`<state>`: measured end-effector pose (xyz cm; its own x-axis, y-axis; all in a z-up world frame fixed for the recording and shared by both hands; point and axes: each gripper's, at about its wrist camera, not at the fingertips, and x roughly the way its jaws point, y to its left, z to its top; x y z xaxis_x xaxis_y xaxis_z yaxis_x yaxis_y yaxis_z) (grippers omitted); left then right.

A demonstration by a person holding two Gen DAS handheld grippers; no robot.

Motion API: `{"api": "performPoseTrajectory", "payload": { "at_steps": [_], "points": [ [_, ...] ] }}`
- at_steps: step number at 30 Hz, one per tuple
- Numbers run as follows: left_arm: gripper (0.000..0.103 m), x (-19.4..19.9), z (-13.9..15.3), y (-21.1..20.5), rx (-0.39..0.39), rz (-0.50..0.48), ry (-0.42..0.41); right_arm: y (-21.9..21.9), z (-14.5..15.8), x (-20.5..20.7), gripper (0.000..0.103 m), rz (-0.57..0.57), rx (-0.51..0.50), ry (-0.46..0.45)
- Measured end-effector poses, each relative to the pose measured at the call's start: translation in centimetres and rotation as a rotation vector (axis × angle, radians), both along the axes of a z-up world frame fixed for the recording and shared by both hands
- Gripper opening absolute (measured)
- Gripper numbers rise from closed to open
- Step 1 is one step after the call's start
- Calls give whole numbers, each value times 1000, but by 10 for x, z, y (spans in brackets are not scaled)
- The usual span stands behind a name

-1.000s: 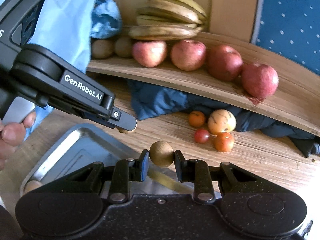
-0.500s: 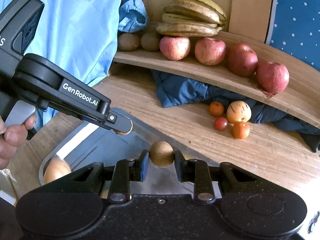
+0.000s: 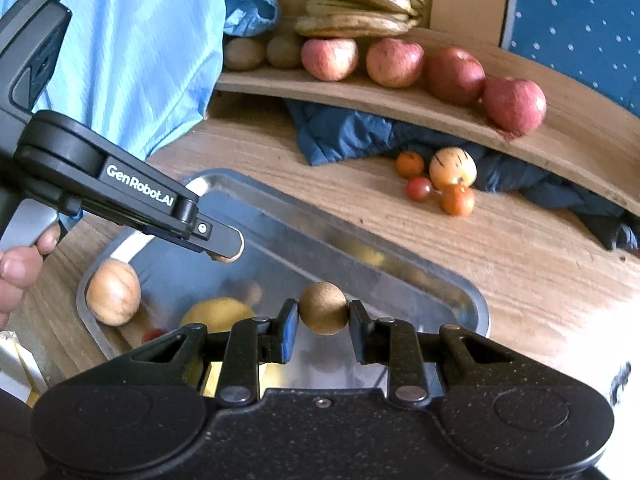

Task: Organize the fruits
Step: 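Carry both small brown fruits over the steel tray, then open the right tool over the tray while the left tool releases its fruit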

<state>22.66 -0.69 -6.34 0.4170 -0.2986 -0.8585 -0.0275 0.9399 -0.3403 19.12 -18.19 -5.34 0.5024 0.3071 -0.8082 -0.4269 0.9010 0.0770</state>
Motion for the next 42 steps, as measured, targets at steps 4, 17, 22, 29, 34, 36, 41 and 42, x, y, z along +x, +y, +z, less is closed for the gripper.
{"api": "performPoseTrajectory", "payload": {
  "at_steps": [4,17,22,29,34,36,41,42],
  "points": [
    [30,-3,-2,-3,5,-12,9,-1,-4,-7,29,-18,-16,11],
    [30,-7,-3,-5,28,1,23,-2,-9,-15,29,-24,-35,35],
    [30,-9,-4,-5,38,11,35,-3,-14,-14,29,-31,-40,55],
    [31,-11,-4,-6,44,18,42,-3,-17,-15,29,-32,-41,70],
    [38,-13,-2,-6,57,30,42,-5,-16,-15,32,-41,-39,74],
    [44,-14,0,-6,60,35,38,-6,-15,-16,35,-45,-37,74],
    [54,-18,5,-7,70,43,23,-12,-12,-19,49,-57,-31,60],
    [58,-20,7,-6,71,46,17,-13,-11,-20,51,-59,-29,57]
  ]
}}
